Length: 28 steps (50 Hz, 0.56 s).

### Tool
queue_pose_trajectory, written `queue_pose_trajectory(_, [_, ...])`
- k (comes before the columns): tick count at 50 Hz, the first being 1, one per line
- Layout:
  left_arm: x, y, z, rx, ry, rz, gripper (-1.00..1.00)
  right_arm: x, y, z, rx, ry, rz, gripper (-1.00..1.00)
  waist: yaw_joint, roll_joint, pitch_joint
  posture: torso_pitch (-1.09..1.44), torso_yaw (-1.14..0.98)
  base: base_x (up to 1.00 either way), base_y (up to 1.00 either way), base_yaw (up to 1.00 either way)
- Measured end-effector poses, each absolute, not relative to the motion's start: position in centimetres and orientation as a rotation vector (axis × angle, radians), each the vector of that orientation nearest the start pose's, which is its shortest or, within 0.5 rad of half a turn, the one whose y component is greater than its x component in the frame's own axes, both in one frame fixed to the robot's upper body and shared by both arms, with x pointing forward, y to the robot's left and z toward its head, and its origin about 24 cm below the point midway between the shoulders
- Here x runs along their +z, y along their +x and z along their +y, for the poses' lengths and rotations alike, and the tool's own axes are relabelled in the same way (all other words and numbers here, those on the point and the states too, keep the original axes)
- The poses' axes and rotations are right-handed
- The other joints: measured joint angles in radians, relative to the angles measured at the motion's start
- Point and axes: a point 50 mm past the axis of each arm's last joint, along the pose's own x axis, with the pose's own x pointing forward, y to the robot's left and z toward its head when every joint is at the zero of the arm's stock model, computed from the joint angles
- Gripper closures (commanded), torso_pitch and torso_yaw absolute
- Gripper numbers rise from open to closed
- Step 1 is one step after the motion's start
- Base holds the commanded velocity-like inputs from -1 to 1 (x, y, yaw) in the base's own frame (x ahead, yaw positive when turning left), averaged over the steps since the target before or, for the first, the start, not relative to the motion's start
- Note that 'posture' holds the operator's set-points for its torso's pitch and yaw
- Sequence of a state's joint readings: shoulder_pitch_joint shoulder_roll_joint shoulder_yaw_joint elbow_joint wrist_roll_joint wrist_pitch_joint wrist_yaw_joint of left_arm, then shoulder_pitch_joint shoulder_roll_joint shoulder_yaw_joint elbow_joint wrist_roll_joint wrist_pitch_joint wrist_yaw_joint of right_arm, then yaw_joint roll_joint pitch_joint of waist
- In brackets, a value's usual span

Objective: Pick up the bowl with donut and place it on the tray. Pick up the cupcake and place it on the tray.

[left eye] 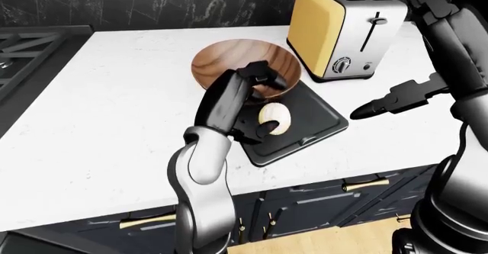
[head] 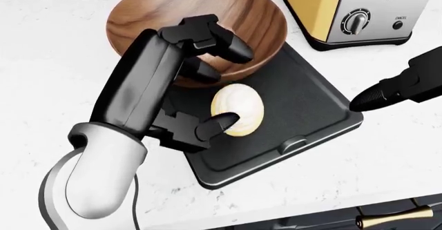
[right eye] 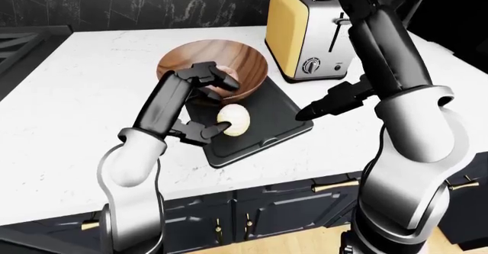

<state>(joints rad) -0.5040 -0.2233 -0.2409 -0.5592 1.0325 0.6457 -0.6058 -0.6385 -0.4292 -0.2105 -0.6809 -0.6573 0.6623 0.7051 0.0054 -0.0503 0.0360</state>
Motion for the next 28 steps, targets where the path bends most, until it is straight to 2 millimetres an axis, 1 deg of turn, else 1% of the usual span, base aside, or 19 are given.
queue_pose_trajectory(4, [23.6, 25.7, 6.2, -0.218, 0.643, -0.314, -0.10, 30.3, 24.2, -20.0, -0.081, -0.881, -0.425, -1.00, 0.000, 0.000, 0.000, 0.00, 0.00, 0.00, 0.00, 0.00])
queue_pose_trajectory(15, [24.0, 25.4, 6.1, -0.220, 0.641, -0.324, -0.07, 30.3, 24.2, -20.1, -0.084, -0.880, -0.422, -1.00, 0.000, -0.002, 0.000, 0.00, 0.00, 0.00, 0.00, 0.00])
queue_pose_trajectory(22, [25.2, 24.6, 6.3, -0.212, 0.626, -0.354, -0.07, 30.7, 23.9, -20.1, -0.085, -0.884, -0.433, -1.00, 0.001, -0.003, 0.003, 0.00, 0.00, 0.00, 0.00, 0.00])
queue_pose_trajectory(25, [26.3, 24.2, 6.3, -0.208, 0.619, -0.375, -0.07, 31.3, 23.5, -20.0, -0.086, -0.889, -0.445, -1.00, 0.001, -0.004, 0.007, 0.00, 0.00, 0.00, 0.00, 0.00])
queue_pose_trajectory(26, [26.9, 24.0, 6.4, -0.205, 0.617, -0.386, -0.13, 31.5, 23.3, -20.0, -0.087, -0.892, -0.451, -1.00, 0.001, -0.004, 0.008, 0.00, 0.00, 0.00, 0.00, 0.00])
queue_pose_trajectory(27, [28.5, 24.1, 7.0, -0.201, 0.623, -0.410, -0.17, 31.9, 22.6, -20.2, -0.091, -0.883, -0.465, -1.00, 0.004, -0.006, 0.019, 0.00, 0.00, 0.00, 0.00, 0.00])
queue_pose_trajectory(28, [30.5, 24.0, 8.4, -0.161, 0.616, -0.440, -0.25, 32.3, 21.8, -20.4, -0.093, -0.871, -0.484, -1.00, 0.002, -0.006, 0.023, 0.00, 0.00, 0.00, 0.00, 0.00])
